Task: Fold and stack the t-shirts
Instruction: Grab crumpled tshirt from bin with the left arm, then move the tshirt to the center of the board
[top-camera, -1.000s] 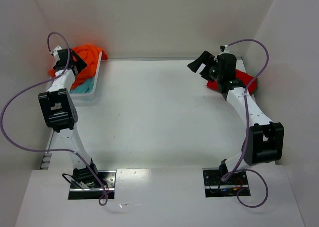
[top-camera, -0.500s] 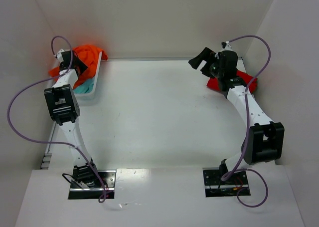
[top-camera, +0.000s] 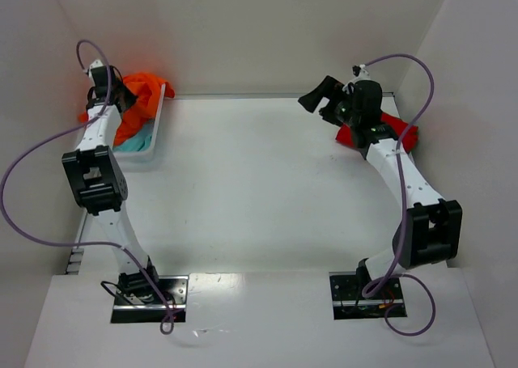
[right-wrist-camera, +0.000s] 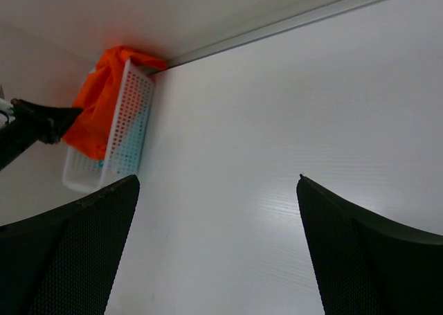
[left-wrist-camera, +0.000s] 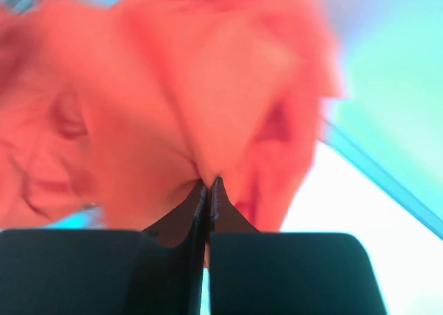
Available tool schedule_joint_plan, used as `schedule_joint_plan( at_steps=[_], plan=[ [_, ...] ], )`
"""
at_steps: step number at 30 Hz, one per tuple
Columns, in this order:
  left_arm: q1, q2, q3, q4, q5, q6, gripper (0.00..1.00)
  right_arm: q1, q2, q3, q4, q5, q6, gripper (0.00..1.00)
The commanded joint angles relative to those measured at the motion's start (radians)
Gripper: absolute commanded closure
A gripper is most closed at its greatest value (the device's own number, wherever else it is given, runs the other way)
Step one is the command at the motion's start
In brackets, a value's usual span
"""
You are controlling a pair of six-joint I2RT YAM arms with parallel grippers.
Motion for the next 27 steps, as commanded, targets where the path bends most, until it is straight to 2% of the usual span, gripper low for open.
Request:
schedule_joint_plan(
  at_steps=[1, 3, 5, 6, 7, 8, 9, 10, 11, 14, 19, 25, 26, 27],
  plan=[
    [-0.103, -0.216, 0.139, -0.089, 0.146, 0.094, 1.00, 0.078, -0.054, 0.120, 0.030, -0.090, -0.005, 0.00],
    [-0.164, -0.262, 0.225, -0.201, 0.214, 0.146, 1.00, 0.125, -0.051, 0.140, 0.026, -0.101, -0.005, 0.00],
    [-0.273, -0.274, 0.379, -0.304, 0.255, 0.196, 1.00, 0.176, -0.051, 0.131, 0.028, -0.102, 0.008, 0.00],
    [-0.286, -0.274, 0.395, -0.351, 0.264, 0.220, 1.00, 0.181, -0.052, 0.131, 0.035, -0.100, 0.008, 0.00],
    [-0.364, -0.275, 0.484, -0.405, 0.261, 0.238, 1.00, 0.210, -0.061, 0.130, 0.035, -0.089, 0.009, 0.00],
    [-0.412, -0.286, 0.512, -0.469, 0.238, 0.264, 1.00, 0.227, -0.069, 0.119, 0.035, -0.070, 0.018, 0.00],
    [-0.486, -0.312, 0.523, -0.483, 0.206, 0.273, 1.00, 0.254, -0.070, 0.104, 0.036, -0.070, 0.026, 0.00],
    [-0.487, -0.331, 0.523, -0.483, 0.187, 0.273, 1.00, 0.268, -0.084, 0.093, 0.046, -0.070, 0.026, 0.00],
    [-0.553, -0.347, 0.504, -0.483, 0.177, 0.264, 1.00, 0.282, -0.108, 0.074, 0.057, -0.070, 0.059, 0.00],
    [-0.634, -0.380, 0.493, -0.483, 0.167, 0.227, 1.00, 0.334, -0.176, -0.059, 0.156, -0.019, 0.125, 0.00],
    [-0.669, -0.426, 0.474, -0.483, 0.217, 0.193, 1.00, 0.351, -0.282, -0.190, 0.215, 0.036, 0.161, 0.00],
    [-0.671, -0.454, 0.409, -0.452, 0.301, 0.168, 0.98, 0.351, -0.331, -0.243, 0.217, 0.068, 0.183, 0.00],
    [-0.671, -0.465, 0.384, -0.438, 0.317, 0.168, 0.98, 0.351, -0.331, -0.266, 0.210, 0.078, 0.183, 0.06],
    [-0.671, -0.470, 0.358, -0.424, 0.330, 0.163, 0.98, 0.351, -0.331, -0.279, 0.206, 0.082, 0.183, 0.17]
  ],
)
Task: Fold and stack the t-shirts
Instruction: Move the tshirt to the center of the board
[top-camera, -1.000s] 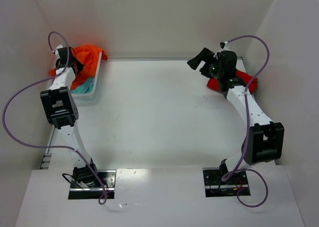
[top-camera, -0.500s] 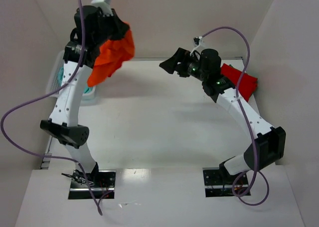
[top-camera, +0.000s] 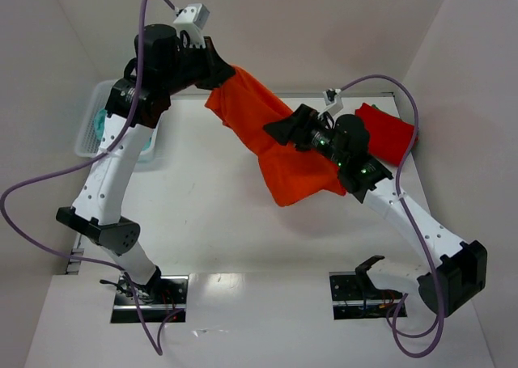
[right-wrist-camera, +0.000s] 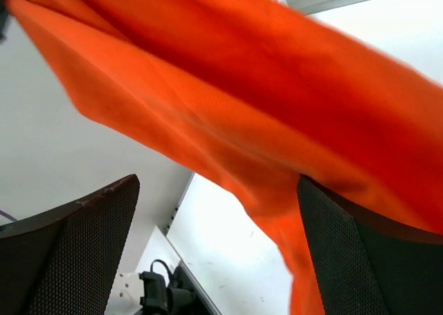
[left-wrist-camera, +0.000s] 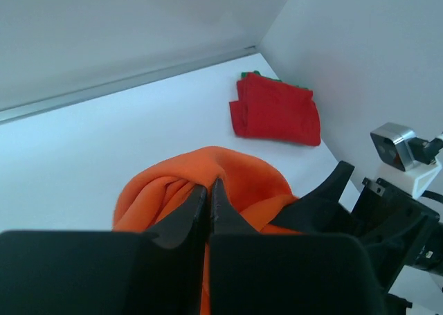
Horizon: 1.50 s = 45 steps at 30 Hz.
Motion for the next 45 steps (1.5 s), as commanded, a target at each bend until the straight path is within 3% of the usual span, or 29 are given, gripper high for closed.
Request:
schedule_joint_plan(
  at_steps=[1, 2, 4, 5, 9, 10, 11, 13, 16, 17, 22, 34, 39, 45],
  plan=[
    [-0.004, -0.075, -0.085, 0.080, 0.077, -0.035, 0.98, 0.005, -0.026, -0.061, 0.062, 0.067, 0.020, 0.32],
    [-0.004, -0.093, -0.107, 0.090, 0.082, -0.035, 0.98, 0.005, -0.026, -0.072, 0.058, 0.083, 0.020, 0.49],
    [-0.004, -0.116, -0.154, 0.106, 0.087, -0.035, 0.98, 0.005, -0.026, -0.084, 0.026, 0.124, 0.006, 0.93],
    [-0.004, -0.119, -0.168, 0.108, 0.087, -0.035, 0.97, 0.005, -0.026, -0.084, 0.007, 0.145, -0.003, 0.99],
    [-0.004, -0.138, -0.202, 0.115, 0.078, -0.026, 0.97, 0.005, -0.026, -0.087, -0.065, 0.202, -0.024, 1.00],
    [-0.004, -0.138, -0.210, 0.115, 0.078, -0.024, 0.97, 0.005, -0.030, -0.099, -0.065, 0.198, -0.021, 0.98],
    [-0.004, -0.138, -0.217, 0.115, 0.078, -0.016, 0.97, 0.005, -0.045, -0.122, -0.065, 0.179, -0.007, 0.89],
    [-0.004, -0.138, -0.228, 0.115, 0.070, -0.015, 0.97, 0.012, -0.068, -0.195, -0.038, 0.167, 0.007, 0.55],
    [-0.004, -0.128, -0.238, 0.115, 0.062, -0.015, 0.97, 0.038, -0.099, -0.268, -0.029, 0.167, 0.031, 0.19],
    [-0.004, -0.121, -0.238, 0.115, 0.059, -0.015, 0.97, 0.049, -0.103, -0.287, -0.019, 0.167, 0.034, 0.12],
    [-0.004, -0.104, -0.194, 0.115, 0.098, -0.015, 0.97, 0.072, -0.103, -0.321, 0.018, 0.167, 0.045, 0.03],
    [-0.004, -0.107, -0.043, 0.092, 0.136, -0.015, 0.94, 0.162, 0.103, -0.268, 0.056, 0.254, -0.023, 0.01],
    [-0.004, -0.123, -0.055, 0.080, 0.122, -0.004, 0.93, 0.167, 0.203, -0.231, -0.012, 0.366, -0.064, 0.01],
    [-0.004, -0.185, -0.135, 0.069, 0.084, 0.016, 0.92, 0.167, 0.134, -0.274, 0.018, 0.457, -0.041, 0.01]
  ],
)
